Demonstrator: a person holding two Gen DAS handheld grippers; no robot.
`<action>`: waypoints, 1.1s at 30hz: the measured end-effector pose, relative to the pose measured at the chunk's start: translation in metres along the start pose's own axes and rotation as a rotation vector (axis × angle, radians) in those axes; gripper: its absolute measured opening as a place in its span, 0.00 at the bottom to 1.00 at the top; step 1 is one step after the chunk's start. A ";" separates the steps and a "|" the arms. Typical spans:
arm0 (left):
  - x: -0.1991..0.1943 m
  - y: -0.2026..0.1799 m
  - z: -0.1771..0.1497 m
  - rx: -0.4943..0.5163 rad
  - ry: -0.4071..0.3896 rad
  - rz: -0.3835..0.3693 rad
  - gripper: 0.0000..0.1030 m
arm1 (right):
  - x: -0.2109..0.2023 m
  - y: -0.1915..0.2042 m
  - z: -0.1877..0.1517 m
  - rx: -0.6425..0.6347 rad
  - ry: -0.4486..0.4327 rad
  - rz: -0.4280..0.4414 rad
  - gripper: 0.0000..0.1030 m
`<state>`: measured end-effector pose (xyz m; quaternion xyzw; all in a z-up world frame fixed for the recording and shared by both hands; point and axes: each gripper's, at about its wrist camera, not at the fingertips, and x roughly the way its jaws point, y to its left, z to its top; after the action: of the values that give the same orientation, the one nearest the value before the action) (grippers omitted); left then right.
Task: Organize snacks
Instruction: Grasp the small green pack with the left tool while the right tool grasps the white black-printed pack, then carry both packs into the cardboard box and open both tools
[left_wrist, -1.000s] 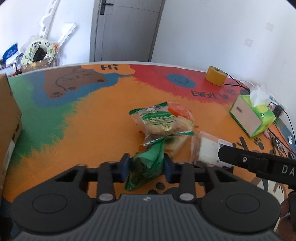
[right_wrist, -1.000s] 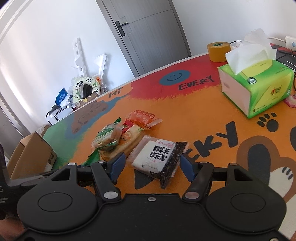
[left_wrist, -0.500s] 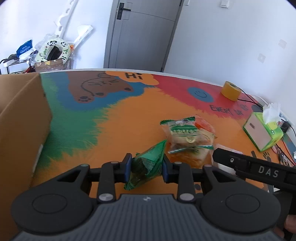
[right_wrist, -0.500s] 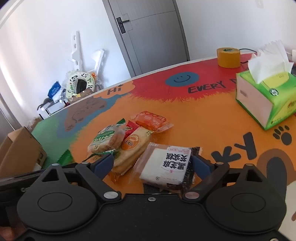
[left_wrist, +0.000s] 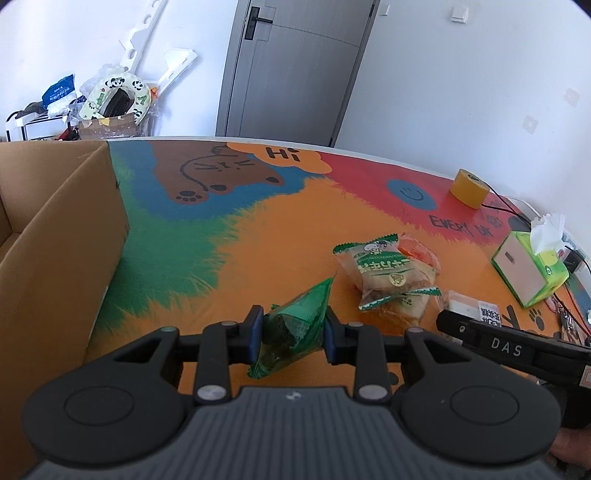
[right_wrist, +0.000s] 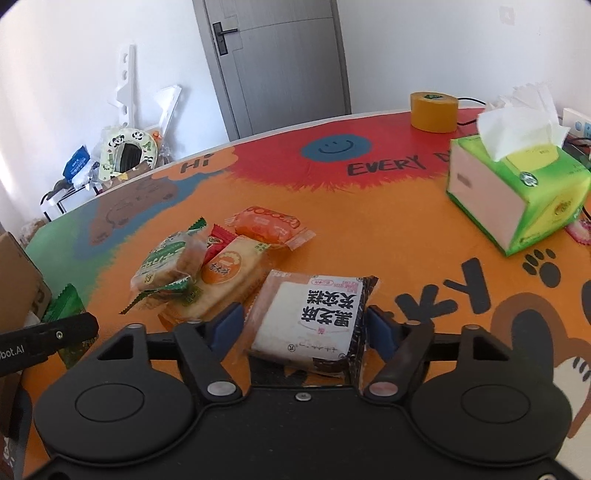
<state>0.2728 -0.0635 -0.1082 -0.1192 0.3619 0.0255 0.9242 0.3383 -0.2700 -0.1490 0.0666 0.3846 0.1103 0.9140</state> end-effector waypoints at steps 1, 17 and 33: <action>-0.001 -0.001 0.000 0.001 -0.002 -0.003 0.31 | -0.002 -0.002 -0.001 0.000 -0.003 -0.001 0.63; -0.031 -0.007 0.000 0.009 -0.056 -0.021 0.31 | -0.043 -0.010 -0.001 0.027 -0.081 0.032 0.56; -0.078 0.013 0.020 -0.001 -0.162 0.013 0.31 | -0.074 0.024 0.017 -0.006 -0.167 0.158 0.56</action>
<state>0.2264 -0.0428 -0.0439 -0.1149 0.2866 0.0411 0.9503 0.2969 -0.2657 -0.0814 0.1030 0.3004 0.1772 0.9315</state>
